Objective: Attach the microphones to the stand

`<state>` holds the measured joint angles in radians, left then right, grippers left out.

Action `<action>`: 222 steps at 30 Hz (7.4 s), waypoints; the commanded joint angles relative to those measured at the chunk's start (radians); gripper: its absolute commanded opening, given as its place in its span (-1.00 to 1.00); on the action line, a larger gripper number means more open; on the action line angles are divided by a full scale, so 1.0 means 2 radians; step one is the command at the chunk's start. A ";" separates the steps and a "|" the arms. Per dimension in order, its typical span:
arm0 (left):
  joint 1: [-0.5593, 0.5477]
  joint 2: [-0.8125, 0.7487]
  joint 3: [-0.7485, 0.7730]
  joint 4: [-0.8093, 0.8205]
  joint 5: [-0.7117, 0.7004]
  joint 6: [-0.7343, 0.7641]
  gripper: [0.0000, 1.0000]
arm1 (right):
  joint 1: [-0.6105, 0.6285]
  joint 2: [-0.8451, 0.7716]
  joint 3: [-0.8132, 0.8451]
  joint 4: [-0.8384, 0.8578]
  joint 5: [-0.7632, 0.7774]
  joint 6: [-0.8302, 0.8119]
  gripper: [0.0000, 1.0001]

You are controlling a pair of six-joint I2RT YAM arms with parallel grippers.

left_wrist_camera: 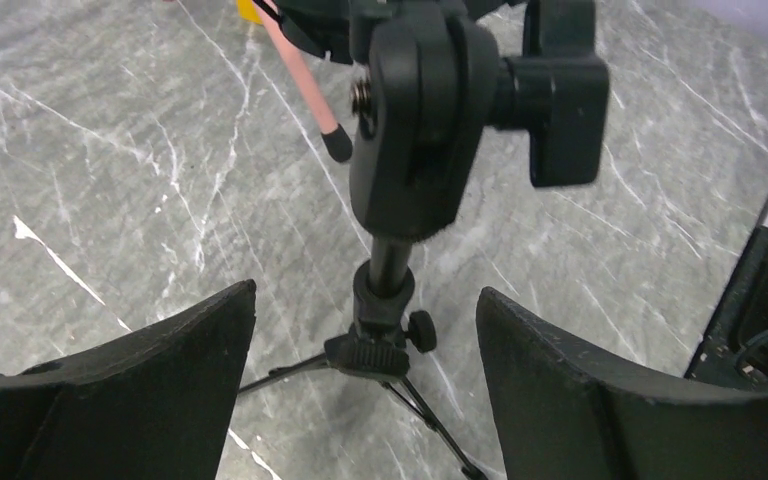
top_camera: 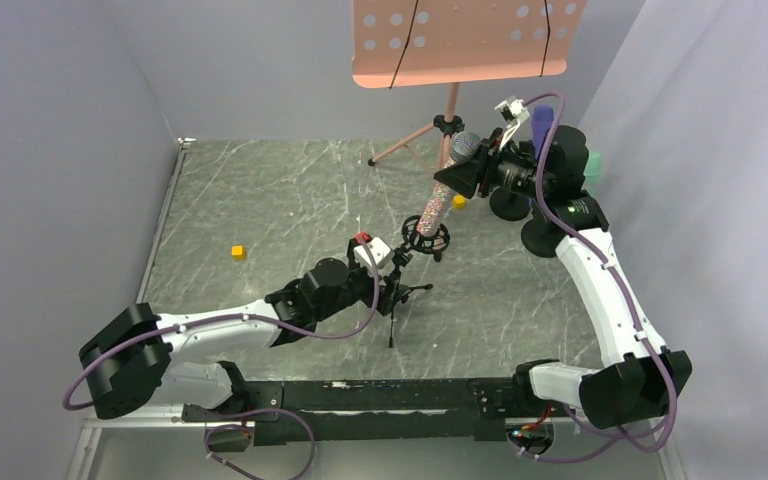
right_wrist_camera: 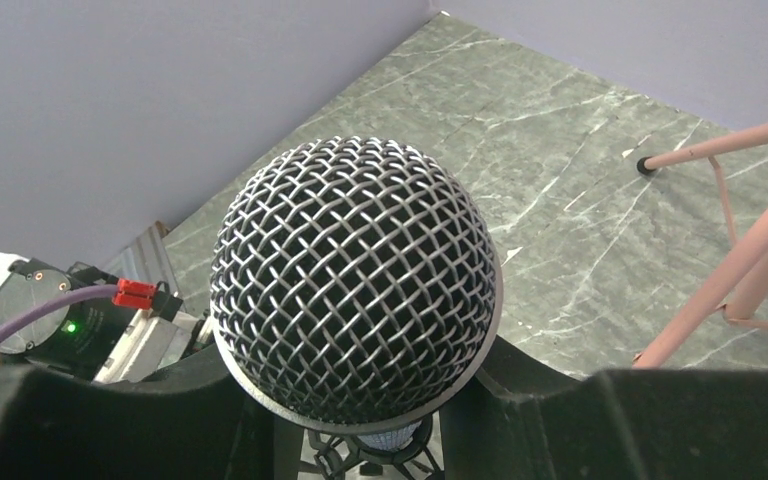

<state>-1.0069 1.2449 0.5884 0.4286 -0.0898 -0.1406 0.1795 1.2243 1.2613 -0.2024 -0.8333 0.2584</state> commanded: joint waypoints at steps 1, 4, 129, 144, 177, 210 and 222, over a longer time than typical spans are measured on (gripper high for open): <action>-0.004 0.017 0.032 0.033 -0.039 0.013 0.65 | 0.006 0.017 0.002 -0.118 0.000 0.020 -1.00; -0.004 0.028 0.038 0.029 -0.044 0.017 0.57 | 0.006 0.028 0.030 -0.156 0.002 -0.027 -1.00; 0.039 -0.067 -0.021 0.028 0.109 -0.058 0.85 | -0.193 -0.176 -0.232 -0.099 -0.257 -0.268 0.99; 0.039 0.031 0.032 0.095 0.099 -0.042 0.09 | -0.199 -0.173 -0.233 -0.100 -0.262 -0.265 0.99; 0.131 -0.026 0.048 0.107 0.091 0.062 -1.00 | -0.199 -0.162 -0.229 -0.116 -0.255 -0.281 1.00; 0.374 0.194 0.128 0.261 0.219 0.061 -0.61 | -0.200 -0.141 -0.223 -0.137 -0.251 -0.305 1.00; 0.374 0.149 0.092 0.239 0.223 0.061 0.24 | -0.200 -0.141 -0.220 -0.148 -0.246 -0.316 1.00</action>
<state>-0.2565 1.6070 0.7883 0.8566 0.3355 -0.0135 -0.2153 0.9440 0.7914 -0.4904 -1.3170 -0.3374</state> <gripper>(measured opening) 0.561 0.995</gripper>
